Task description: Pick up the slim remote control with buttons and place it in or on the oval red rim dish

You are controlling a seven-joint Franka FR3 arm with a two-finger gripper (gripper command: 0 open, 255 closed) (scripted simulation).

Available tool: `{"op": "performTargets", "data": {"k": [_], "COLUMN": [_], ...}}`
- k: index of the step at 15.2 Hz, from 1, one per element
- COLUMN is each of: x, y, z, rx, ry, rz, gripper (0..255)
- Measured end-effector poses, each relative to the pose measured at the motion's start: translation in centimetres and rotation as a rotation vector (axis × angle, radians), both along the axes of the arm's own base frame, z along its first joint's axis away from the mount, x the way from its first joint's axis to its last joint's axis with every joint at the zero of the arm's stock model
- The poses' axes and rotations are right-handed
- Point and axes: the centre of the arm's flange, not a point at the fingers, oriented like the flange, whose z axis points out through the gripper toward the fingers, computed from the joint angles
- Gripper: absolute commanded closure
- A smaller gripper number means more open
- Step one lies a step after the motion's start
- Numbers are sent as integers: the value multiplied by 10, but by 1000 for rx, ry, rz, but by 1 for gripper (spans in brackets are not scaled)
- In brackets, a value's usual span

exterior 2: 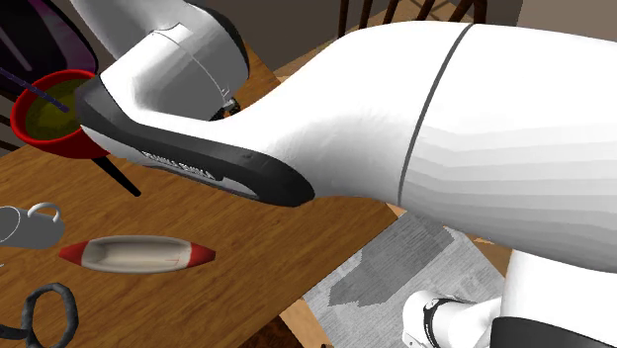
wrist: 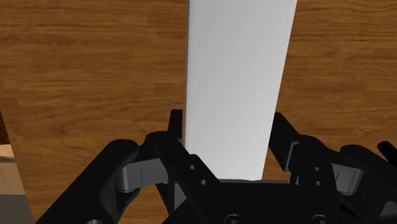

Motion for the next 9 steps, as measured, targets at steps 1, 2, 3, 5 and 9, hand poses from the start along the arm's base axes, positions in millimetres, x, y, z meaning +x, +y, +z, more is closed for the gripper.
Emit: {"op": "performTargets", "data": {"k": [1, 2, 3, 5, 9], "x": [-5, -8, -11, -20, -35], "y": [12, 25, 36, 62, 114], "z": [-1, 1, 3, 2, 3], "rx": [0, 0, 0, 0, 0], "ry": [0, 0, 0, 0, 0], "rz": [0, 0, 0, 0, 0], "gripper": [255, 255, 255, 255, 255]}}
